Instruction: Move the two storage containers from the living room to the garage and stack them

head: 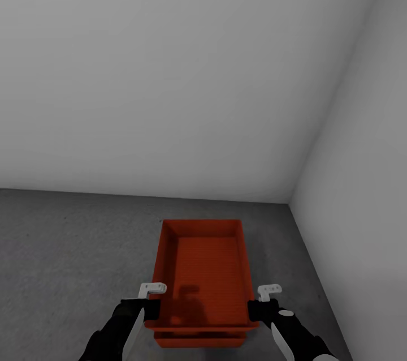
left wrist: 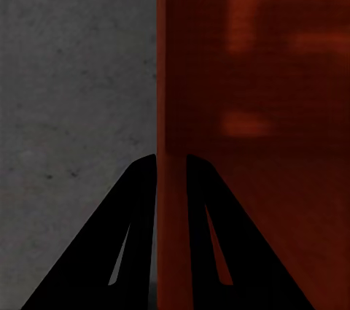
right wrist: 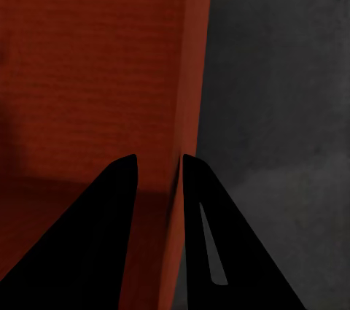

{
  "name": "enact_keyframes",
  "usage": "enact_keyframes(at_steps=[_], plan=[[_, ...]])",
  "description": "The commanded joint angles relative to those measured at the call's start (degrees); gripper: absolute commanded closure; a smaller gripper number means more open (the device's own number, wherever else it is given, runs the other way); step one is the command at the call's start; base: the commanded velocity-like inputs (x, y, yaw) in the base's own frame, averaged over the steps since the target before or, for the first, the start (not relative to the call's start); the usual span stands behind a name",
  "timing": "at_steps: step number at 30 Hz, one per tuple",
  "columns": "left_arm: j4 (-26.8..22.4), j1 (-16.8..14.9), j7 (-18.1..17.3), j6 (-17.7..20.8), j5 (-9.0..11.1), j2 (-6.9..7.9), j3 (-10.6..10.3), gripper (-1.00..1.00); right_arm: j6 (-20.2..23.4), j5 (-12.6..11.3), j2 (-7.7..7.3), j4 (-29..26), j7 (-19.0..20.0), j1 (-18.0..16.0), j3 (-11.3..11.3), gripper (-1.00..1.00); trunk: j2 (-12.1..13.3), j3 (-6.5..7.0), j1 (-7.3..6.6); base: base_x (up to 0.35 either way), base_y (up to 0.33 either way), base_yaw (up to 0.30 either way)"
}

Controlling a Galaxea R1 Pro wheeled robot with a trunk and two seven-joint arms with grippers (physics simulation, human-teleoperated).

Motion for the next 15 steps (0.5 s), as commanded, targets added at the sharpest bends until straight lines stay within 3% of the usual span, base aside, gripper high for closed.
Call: enact_keyframes(at_steps=[1,15], plan=[[-0.14,-0.04,0.12,-4.26,0.98,-0.6,-0.2,1.0,0.37,-0.43,1.62,0.1,0.16,0.05,1.55,1.0,-0.02,-0.05,-0.01,0.0,0.0,0.0],[-0.14,-0.04,0.12,-4.24,0.98,-0.6,-0.2,1.0,0.37,-0.43,1.62,0.1,0.16,0.05,1.55,1.0,-0.02,-0.96,-0.01,0.0,0.0,0.0]])
